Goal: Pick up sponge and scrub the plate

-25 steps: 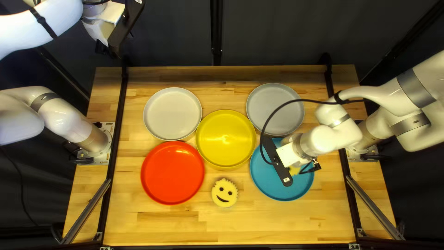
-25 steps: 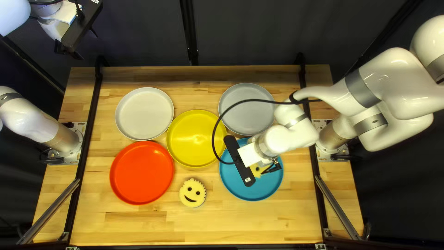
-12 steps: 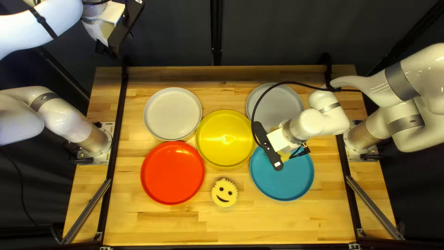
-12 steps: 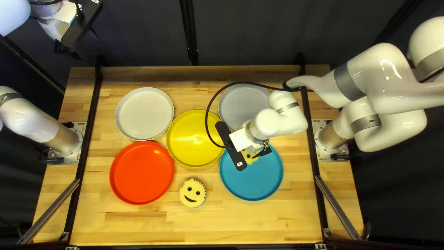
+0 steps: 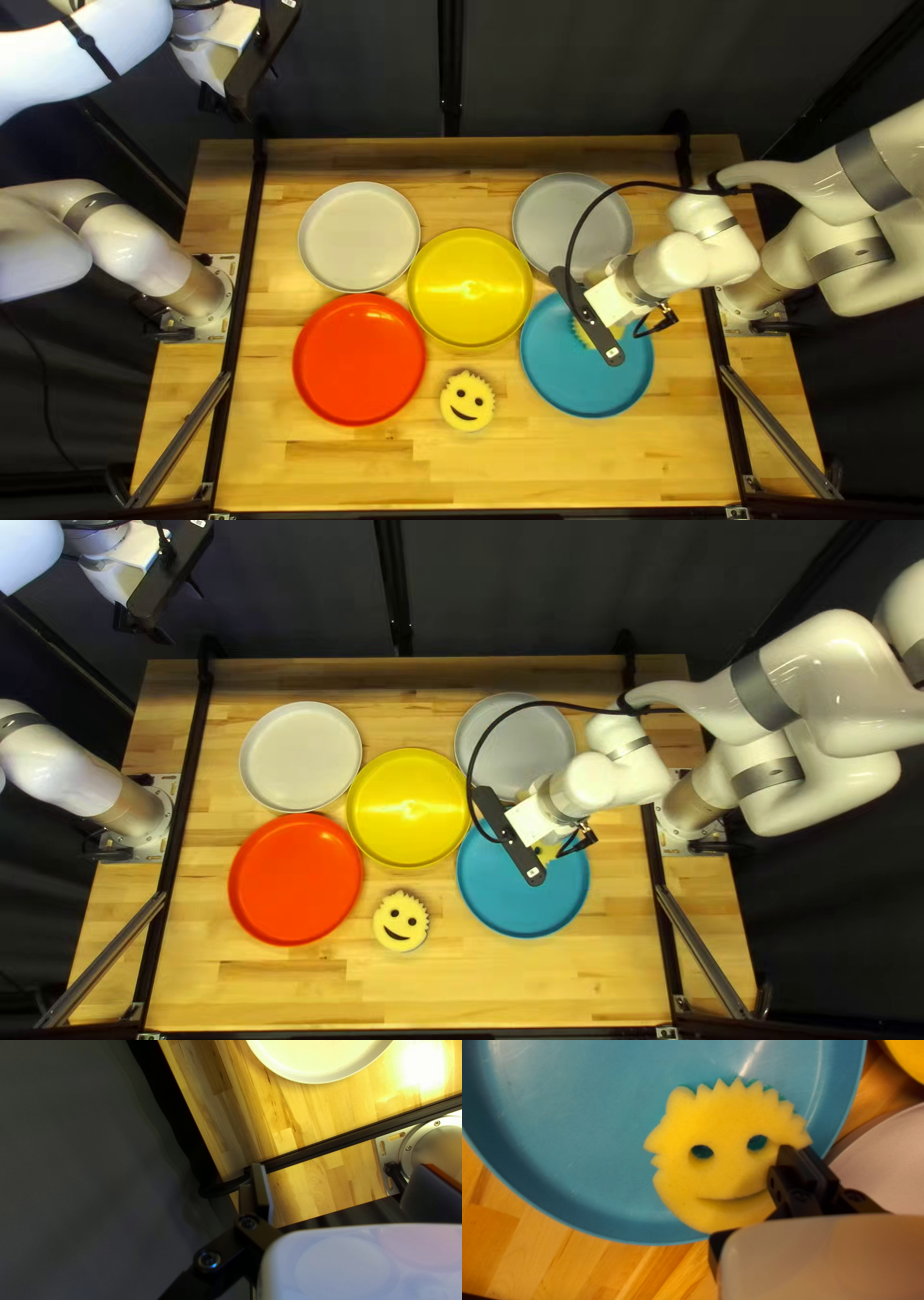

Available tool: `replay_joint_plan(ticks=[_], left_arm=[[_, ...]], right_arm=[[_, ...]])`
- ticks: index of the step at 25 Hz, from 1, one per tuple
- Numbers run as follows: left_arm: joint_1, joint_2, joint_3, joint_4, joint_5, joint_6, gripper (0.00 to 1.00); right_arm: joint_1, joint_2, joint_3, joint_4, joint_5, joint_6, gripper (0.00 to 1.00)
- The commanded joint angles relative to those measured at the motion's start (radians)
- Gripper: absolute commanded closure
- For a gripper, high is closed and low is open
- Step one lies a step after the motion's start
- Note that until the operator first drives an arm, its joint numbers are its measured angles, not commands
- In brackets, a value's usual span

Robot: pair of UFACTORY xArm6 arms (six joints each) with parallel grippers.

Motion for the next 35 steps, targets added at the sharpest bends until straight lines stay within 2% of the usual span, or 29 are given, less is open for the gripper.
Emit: replay_joint_plan(ticks=[1,7,13,18,28,35], left_arm=[[0.0,0.0,0.0,0.0,0.0,0.0,0.0],[0.0,0.0,0.0,0.0,0.0,0.0,0.0],[0.0,0.0,0.0,0.0,0.0,0.0,0.0],[0.0,0.0,0.0,0.0,0.0,0.0,0.0],[0.0,0.0,0.0,0.0,0.0,0.0,0.0],[0.0,0.0,0.0,0.0,0.0,0.0,0.0]], right_arm=[[0.051,-0.012,0.01,0.001,0.013,0.039,1.0],[0.128,-0.021,0.01,-0.01,0.035,0.105,1.0],[0.191,0.066,-0.063,-0.049,0.039,0.171,1.0],[0.141,0.14,-0.119,-0.053,0.016,0.124,1.0],[-0.025,0.147,-0.129,-0.006,-0.024,-0.055,1.0],[-0.058,0.168,-0.163,0.0,-0.025,-0.083,1.0]])
